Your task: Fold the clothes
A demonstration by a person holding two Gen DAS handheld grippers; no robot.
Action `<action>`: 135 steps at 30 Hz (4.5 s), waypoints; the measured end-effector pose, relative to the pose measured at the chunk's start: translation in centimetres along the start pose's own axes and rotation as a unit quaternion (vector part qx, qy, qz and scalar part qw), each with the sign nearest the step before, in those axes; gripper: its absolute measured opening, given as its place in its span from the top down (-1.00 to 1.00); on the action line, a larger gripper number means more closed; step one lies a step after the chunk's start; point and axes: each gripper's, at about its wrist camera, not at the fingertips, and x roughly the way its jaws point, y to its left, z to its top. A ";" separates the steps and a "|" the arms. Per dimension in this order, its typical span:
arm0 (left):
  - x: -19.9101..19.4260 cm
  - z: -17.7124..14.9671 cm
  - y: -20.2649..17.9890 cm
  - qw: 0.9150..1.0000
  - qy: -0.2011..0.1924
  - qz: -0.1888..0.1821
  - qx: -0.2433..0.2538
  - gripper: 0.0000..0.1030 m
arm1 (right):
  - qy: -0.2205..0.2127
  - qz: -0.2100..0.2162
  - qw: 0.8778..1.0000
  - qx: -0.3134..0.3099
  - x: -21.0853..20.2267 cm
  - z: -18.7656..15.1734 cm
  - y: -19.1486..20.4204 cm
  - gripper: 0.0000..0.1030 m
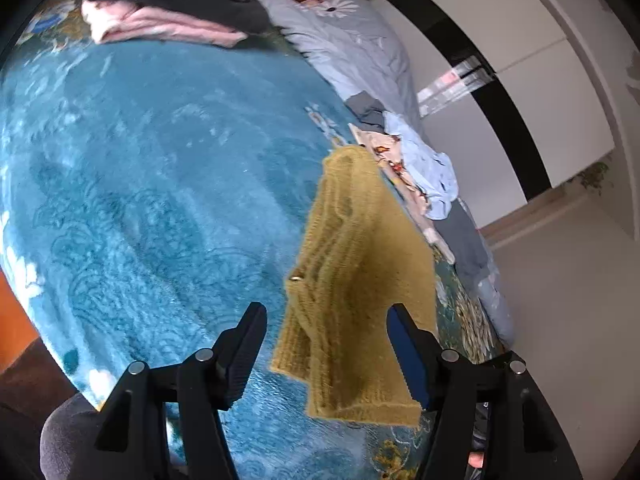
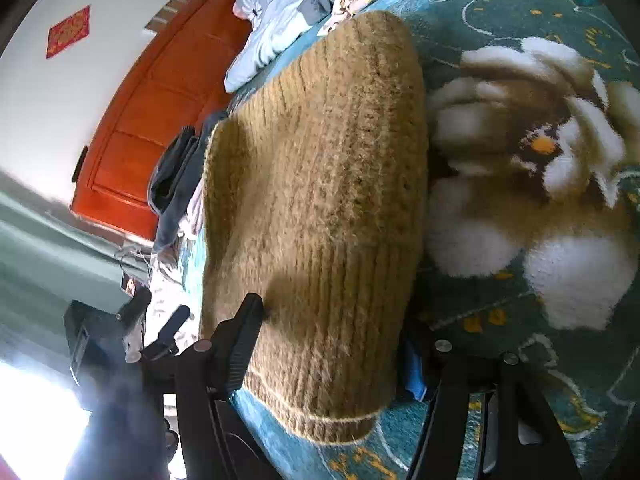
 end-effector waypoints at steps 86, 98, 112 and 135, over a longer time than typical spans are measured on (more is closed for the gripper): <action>13.7 7.7 -9.5 0.979 0.174 -0.018 0.101 0.34 | -0.090 0.020 0.992 0.084 -6.6 10.8 -4.8 0.30; 6.2 2.6 -2.2 0.996 0.093 -0.017 -0.004 0.33 | 0.042 0.027 0.994 -0.094 -1.3 15.1 0.7 0.31; 4.8 1.1 0.4 0.993 0.092 -0.015 -0.075 -0.25 | 0.027 -0.043 0.998 -0.045 -2.6 13.1 -3.9 0.09; 3.1 -2.4 2.4 0.986 0.115 -0.048 -0.114 -0.29 | -0.004 -0.021 0.999 -0.029 -8.1 4.7 -2.1 0.18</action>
